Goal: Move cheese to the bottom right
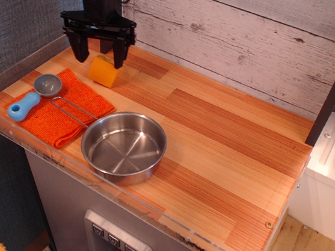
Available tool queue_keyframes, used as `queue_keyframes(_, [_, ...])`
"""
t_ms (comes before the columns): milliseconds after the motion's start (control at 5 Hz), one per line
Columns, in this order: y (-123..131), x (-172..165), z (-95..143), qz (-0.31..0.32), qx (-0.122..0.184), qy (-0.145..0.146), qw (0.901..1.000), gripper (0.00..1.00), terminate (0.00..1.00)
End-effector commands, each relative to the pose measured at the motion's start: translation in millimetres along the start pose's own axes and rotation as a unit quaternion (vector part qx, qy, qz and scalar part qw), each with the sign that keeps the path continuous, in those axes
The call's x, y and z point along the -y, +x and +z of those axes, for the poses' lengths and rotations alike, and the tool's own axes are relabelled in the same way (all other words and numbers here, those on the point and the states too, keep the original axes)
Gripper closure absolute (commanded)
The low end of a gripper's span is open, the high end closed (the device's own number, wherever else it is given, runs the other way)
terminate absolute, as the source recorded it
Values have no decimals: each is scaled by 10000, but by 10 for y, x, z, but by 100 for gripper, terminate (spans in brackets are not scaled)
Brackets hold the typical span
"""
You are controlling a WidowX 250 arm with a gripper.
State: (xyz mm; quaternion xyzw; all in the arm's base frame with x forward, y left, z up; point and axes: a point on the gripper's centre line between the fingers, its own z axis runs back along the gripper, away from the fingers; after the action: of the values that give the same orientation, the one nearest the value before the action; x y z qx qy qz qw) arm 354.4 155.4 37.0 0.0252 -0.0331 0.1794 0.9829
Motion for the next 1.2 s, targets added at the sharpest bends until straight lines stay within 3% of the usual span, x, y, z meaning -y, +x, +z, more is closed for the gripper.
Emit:
queue_keyframes(0, [26,-26,327,67,392,-68,9992,0,0])
queue_keyframes(600, [-24,-51,68,24,7,132,9999,0,0])
queue_keyframes(800, [-32,-57,6,30,-89,145,9999,100,0])
queue_keyframes(1000, [-48,-40,-18,-23,-154,181,9997,100,0])
